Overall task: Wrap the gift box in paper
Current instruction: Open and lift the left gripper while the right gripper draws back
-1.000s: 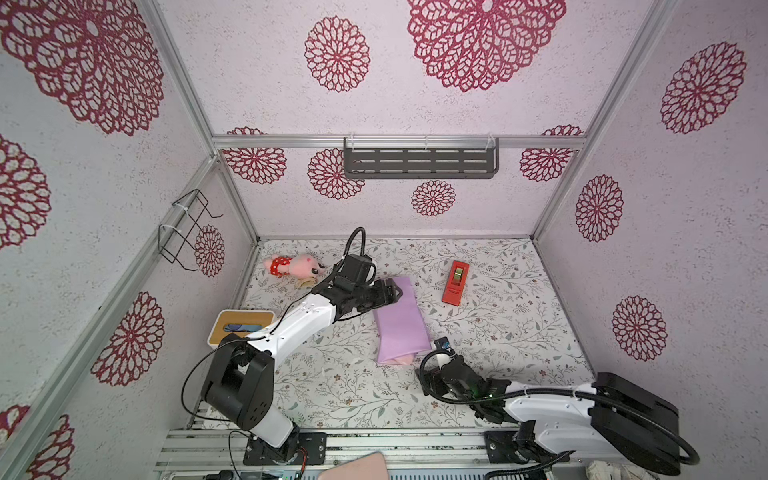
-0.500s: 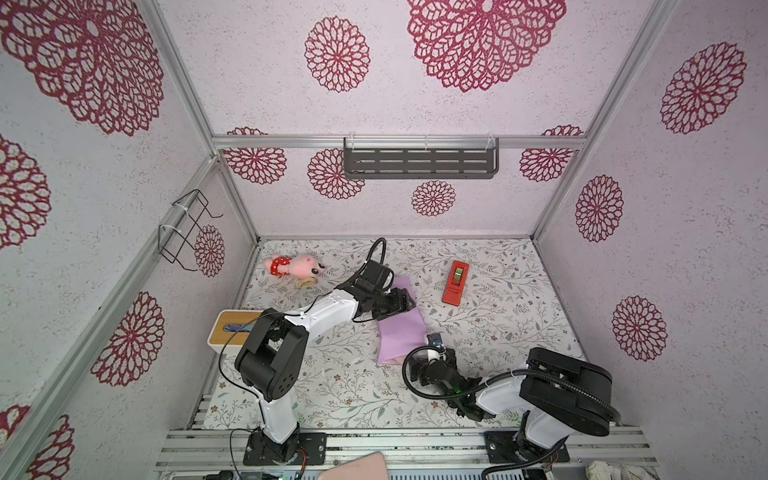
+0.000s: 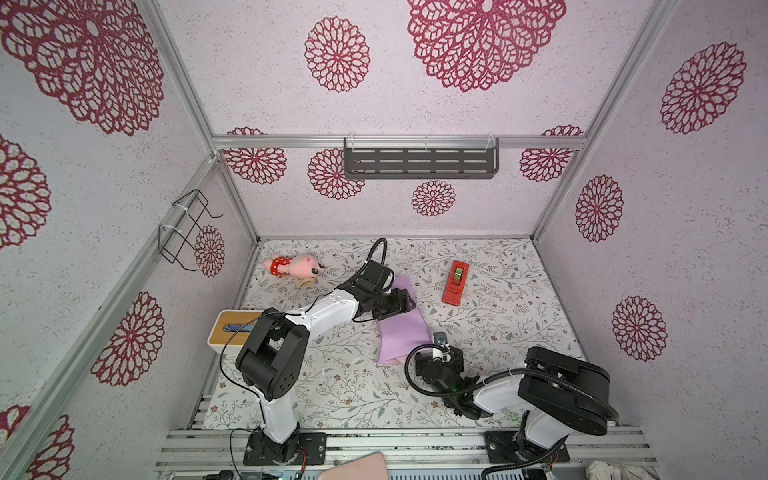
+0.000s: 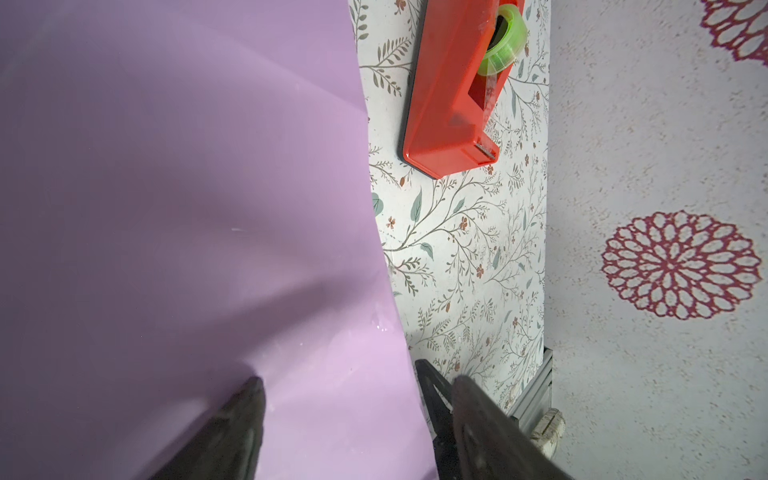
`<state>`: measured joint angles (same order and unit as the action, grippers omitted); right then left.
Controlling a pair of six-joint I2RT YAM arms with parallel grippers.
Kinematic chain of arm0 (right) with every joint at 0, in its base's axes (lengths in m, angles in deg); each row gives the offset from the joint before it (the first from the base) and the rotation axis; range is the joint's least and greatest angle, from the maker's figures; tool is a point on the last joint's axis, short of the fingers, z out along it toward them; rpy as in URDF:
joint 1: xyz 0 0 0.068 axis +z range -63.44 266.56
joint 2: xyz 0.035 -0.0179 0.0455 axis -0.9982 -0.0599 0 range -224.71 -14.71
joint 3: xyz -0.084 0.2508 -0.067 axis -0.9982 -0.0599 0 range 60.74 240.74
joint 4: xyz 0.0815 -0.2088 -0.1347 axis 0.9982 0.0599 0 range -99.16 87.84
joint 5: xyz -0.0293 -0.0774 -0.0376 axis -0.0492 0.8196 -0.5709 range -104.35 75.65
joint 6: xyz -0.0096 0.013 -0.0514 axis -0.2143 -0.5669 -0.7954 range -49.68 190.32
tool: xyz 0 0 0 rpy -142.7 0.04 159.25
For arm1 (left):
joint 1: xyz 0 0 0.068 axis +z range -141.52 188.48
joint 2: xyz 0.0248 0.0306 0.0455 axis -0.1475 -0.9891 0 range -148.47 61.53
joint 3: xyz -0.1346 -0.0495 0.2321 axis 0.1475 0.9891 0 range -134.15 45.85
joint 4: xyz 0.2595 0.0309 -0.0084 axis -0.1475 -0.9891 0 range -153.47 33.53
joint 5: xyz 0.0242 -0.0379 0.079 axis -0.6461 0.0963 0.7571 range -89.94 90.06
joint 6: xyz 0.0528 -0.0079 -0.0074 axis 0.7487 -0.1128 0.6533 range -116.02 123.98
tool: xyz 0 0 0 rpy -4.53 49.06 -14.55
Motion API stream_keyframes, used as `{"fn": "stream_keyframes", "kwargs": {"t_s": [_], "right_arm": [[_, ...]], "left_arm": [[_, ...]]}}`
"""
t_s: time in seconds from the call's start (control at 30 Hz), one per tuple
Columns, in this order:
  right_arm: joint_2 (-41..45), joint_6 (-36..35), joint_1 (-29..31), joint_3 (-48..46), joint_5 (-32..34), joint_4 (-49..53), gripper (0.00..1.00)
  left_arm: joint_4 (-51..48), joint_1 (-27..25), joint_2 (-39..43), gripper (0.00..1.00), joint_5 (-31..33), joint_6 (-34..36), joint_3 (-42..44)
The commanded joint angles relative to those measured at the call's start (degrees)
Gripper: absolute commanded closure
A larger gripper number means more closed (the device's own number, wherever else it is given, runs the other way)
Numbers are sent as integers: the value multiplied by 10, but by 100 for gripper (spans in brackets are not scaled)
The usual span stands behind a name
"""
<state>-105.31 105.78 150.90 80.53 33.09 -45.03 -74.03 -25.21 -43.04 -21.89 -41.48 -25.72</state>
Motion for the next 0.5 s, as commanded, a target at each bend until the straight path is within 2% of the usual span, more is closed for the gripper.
{"fn": "stream_keyframes", "kwargs": {"t_s": [0.0, 0.27, 0.4, 0.47], "right_arm": [[29, 48, -1, -16, 45, 46, 4], [68, 86, -7, -48, 27, 58, 3], [108, 60, -15, -77, -36, 35, 4], [158, 46, -22, -92, -72, 56, 3]], "left_arm": [[-24, 3, -20, 27, 14, 12, 6], [-27, 13, -25, 28, 20, 22, 18], [-26, 17, -28, 28, 16, 24, 15], [-27, 17, -30, 28, 15, 26, 9]]}}
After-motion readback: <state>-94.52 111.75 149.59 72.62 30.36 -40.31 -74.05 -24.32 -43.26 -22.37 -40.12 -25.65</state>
